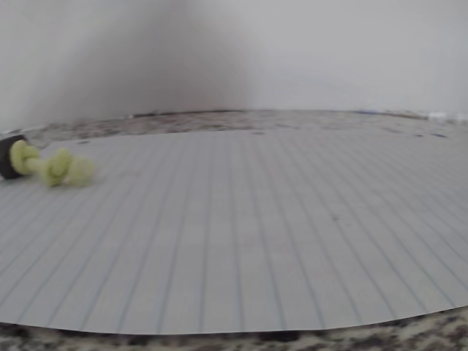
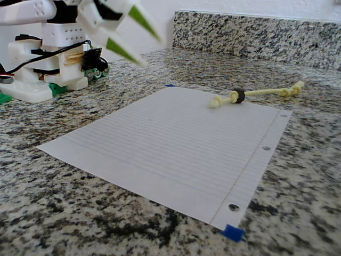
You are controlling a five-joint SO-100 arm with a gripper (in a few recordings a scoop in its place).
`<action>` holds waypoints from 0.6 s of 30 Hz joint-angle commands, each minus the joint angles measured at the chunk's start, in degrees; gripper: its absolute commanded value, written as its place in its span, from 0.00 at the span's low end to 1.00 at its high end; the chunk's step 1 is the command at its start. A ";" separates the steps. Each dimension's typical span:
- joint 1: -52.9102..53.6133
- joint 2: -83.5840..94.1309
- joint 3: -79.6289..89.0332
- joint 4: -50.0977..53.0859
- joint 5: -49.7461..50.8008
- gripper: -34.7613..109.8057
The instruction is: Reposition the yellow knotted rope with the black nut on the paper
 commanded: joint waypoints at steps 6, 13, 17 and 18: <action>-6.15 -15.38 -10.81 -2.37 0.09 0.58; -8.26 -25.58 -16.79 -4.83 -0.26 0.58; -9.93 -30.23 -19.86 -5.45 -0.35 0.58; -10.46 -31.73 -20.83 -5.54 -0.35 0.58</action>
